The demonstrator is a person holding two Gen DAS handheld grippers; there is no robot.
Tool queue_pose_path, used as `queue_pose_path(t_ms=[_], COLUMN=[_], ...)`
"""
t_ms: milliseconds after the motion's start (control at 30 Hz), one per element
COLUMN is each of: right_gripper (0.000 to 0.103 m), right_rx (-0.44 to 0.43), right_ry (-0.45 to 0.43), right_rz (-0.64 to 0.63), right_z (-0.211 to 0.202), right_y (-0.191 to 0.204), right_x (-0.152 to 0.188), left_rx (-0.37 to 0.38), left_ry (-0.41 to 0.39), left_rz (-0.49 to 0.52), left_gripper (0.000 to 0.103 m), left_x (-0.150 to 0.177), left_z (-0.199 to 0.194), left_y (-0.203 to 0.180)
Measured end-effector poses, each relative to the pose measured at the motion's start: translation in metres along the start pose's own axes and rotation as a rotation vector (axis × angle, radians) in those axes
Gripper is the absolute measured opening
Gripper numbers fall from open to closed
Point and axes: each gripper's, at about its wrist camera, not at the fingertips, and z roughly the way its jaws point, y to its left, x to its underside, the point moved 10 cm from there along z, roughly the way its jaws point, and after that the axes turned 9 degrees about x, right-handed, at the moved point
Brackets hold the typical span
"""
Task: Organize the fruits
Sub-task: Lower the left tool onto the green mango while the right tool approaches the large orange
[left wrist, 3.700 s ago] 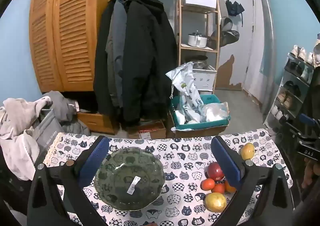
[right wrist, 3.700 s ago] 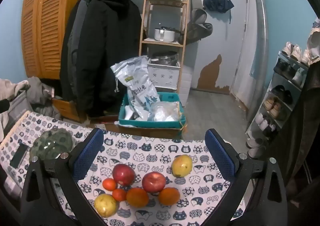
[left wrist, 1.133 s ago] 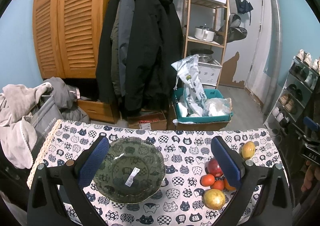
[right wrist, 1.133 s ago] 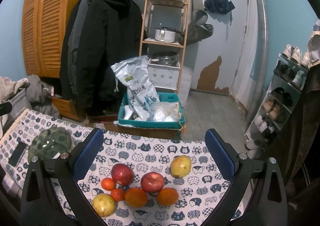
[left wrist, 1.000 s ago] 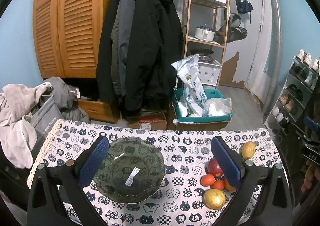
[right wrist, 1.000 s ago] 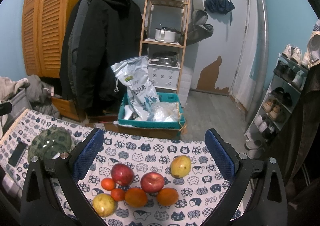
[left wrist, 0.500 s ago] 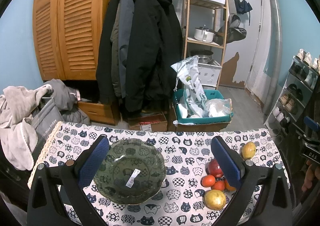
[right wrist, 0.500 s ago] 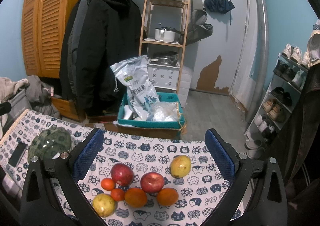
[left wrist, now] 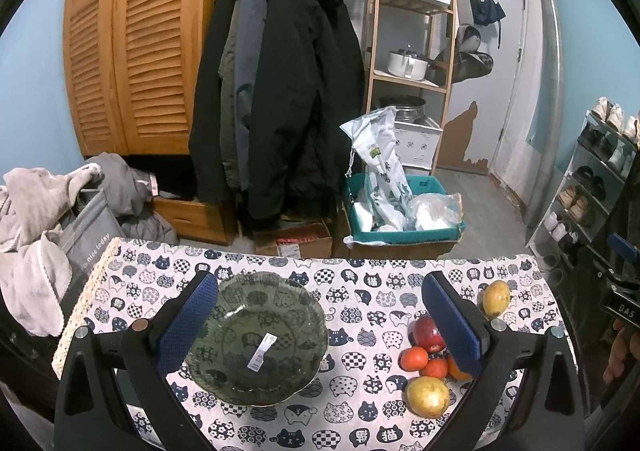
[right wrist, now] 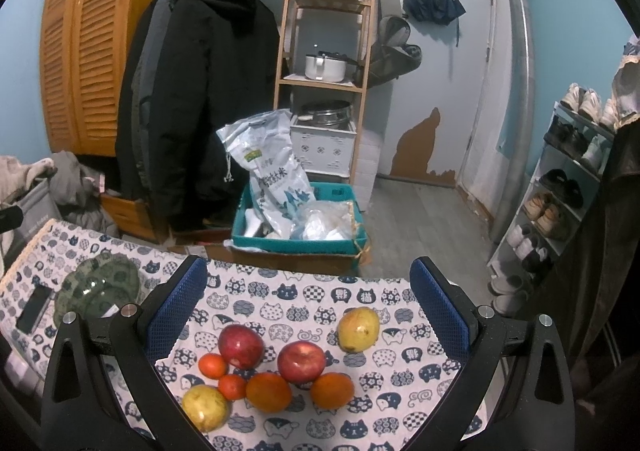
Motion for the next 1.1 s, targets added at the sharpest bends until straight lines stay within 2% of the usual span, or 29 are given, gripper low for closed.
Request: queue_pose_path(t_ms=[367, 567, 767, 1100], right_gripper=[0.099, 0.099, 0.099, 0.099], right_rx=[0.004, 0.007, -0.007, 0.016], right_ry=[0.013, 0.036, 0.120, 0.253], right_rz=[0.003, 0.004, -0.007, -0.035], right_z=[0.004, 0.013, 0.029, 0.053], right_y=[-0.006, -0.011, -0.012, -0.020], right_x=[0.004, 0.013, 0.034, 0.077], left_rx=[-0.001, 0.006, 0.019, 0.020], left_ry=[0.007, 0.037, 0.124, 0.274], left_rz=[0.002, 0.006, 0.023, 0.051], left_gripper=[0.103, 0.103, 0.103, 0.103], left_x=[0.003, 0.010, 0.029, 0.078], left_z=[0.004, 0.015, 0.041, 0.082], left_y=[-0.001, -0.005, -0.014, -0.032])
